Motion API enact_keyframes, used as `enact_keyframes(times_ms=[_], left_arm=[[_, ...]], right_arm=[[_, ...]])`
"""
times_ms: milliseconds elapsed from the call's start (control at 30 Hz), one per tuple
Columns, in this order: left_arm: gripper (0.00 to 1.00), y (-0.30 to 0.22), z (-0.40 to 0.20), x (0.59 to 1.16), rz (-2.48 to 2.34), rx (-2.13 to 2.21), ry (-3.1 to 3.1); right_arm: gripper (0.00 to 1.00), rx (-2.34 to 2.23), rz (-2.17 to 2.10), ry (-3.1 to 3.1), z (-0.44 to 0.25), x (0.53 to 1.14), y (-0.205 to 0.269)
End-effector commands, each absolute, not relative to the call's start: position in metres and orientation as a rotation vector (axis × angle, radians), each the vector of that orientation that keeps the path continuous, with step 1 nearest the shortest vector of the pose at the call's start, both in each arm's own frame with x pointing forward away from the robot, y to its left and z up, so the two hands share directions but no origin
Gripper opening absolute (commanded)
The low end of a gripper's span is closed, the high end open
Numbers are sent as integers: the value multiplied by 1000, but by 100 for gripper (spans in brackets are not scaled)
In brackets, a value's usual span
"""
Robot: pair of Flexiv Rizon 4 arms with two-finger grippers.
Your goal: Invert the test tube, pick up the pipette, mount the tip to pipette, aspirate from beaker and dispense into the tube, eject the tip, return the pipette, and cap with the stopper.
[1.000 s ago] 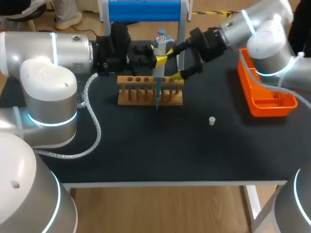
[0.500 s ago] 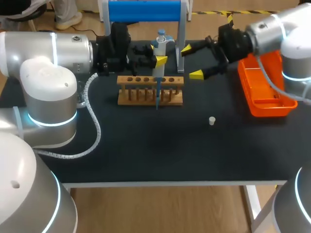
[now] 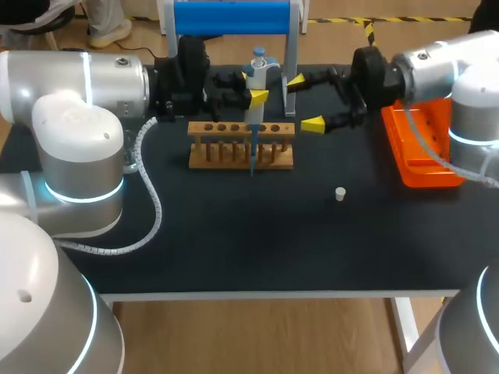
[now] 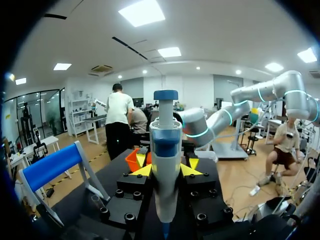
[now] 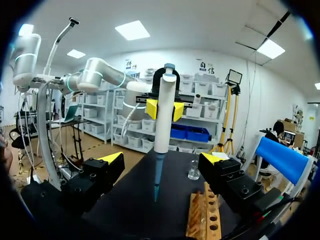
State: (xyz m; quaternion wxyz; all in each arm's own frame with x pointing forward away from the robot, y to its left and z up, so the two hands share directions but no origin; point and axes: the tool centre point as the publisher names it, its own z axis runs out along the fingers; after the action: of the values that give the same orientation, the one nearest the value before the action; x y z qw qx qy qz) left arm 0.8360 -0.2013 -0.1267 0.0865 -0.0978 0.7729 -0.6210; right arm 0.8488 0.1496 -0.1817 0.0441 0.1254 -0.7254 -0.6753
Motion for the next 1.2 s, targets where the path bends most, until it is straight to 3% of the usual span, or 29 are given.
enact_keyframes(times_ms=[33,1200], left_arm=[[0,-200,-126,836,-1851,-288,2307],[0,-200,-126,836,-1851,-288,2307]], right_arm=[[100,299,-2096,-2240,-180,835,161],[100,74,-2188,-2208,-170,832,223]])
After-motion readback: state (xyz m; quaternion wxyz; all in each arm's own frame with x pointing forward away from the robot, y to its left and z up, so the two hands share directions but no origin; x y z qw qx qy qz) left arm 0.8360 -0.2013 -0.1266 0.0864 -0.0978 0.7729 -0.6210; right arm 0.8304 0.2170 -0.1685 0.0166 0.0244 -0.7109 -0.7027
